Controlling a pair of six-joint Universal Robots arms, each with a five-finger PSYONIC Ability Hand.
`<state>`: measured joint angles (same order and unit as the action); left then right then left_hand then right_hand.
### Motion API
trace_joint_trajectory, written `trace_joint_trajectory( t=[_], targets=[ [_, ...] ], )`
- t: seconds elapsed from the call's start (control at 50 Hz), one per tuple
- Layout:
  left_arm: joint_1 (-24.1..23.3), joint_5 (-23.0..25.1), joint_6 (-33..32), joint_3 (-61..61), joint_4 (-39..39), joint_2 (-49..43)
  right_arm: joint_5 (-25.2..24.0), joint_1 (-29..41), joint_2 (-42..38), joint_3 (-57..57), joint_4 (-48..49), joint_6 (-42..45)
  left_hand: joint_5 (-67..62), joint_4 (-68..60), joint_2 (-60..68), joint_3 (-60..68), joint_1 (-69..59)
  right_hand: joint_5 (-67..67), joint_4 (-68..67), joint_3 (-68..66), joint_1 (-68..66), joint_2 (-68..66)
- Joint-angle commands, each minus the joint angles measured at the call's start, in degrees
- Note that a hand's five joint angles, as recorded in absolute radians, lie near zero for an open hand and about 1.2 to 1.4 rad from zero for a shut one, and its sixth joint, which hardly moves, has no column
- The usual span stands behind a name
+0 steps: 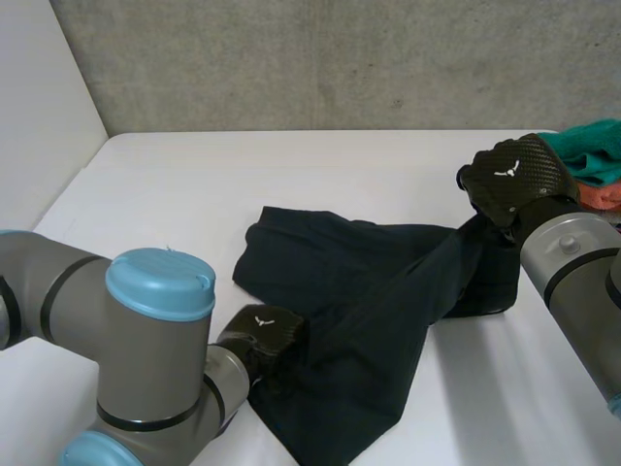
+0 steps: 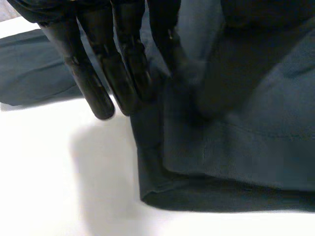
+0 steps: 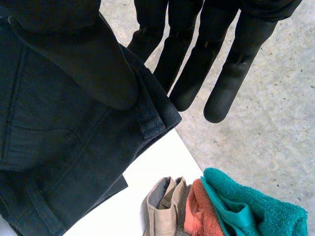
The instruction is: Fold the laundry.
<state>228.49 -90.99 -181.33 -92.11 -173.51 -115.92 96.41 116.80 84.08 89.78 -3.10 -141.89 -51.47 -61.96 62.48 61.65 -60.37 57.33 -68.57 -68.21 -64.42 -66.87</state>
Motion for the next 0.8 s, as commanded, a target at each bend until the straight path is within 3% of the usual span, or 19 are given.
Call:
trace_joint_trajectory(
  t=[0.02, 0.12, 0.16, 0.34, 0.52, 0.62, 0.8],
  targets=[
    [-0.86, -1.99, -0.07, 0.62, -0.16, -0.8, -0.08, -0.17, 1.78, 0.4, 0.03, 0.04, -18.53, -18.04, 17.52, 18.35, -19.63, 12.67, -11.43, -11.79, -15.58, -13.13],
    [-0.6, -5.6, -0.86, 0.62, 0.98, 3.58, 0.0, -0.26, 4.59, 1.1, -0.68, 0.65, -18.53, -18.04, 17.52, 18.35, -19.63, 12.67, -11.43, -11.79, -15.58, -13.13],
    [0.02, -6.39, -1.21, 0.18, 2.03, 9.45, -0.08, -0.43, 6.88, 1.54, -1.55, 0.83, -18.53, -18.04, 17.52, 18.35, -19.63, 12.67, -11.43, -11.79, -15.58, -13.13],
    [5.11, -5.95, -3.94, 1.06, 4.23, 24.06, -3.77, -3.51, 11.9, 1.89, -4.46, 1.79, -18.53, -18.04, 17.52, 18.35, -19.63, 12.67, -11.43, -11.79, -15.58, -13.13],
    [6.17, -6.57, -8.86, 7.02, 6.08, 29.34, -5.88, -4.48, 15.75, -1.08, -6.03, 1.35, -18.53, -18.04, 17.52, 18.35, -19.63, 12.67, -11.43, -11.79, -15.58, -13.13],
    [6.7, -7.01, -12.81, 18.8, 6.35, 35.93, -5.36, -4.04, 18.05, -8.82, -6.3, 0.83, -18.53, -18.04, 17.52, 18.35, -19.63, 12.67, -11.43, -11.79, -15.58, -13.13],
    [9.77, -6.48, -13.52, 25.23, 5.73, 34.27, -5.44, -4.47, 14.2, -17.53, -10.34, 0.92, -18.53, -18.04, 17.52, 18.35, -19.63, 12.67, -11.43, -11.79, -15.58, -13.13]
  ],
)
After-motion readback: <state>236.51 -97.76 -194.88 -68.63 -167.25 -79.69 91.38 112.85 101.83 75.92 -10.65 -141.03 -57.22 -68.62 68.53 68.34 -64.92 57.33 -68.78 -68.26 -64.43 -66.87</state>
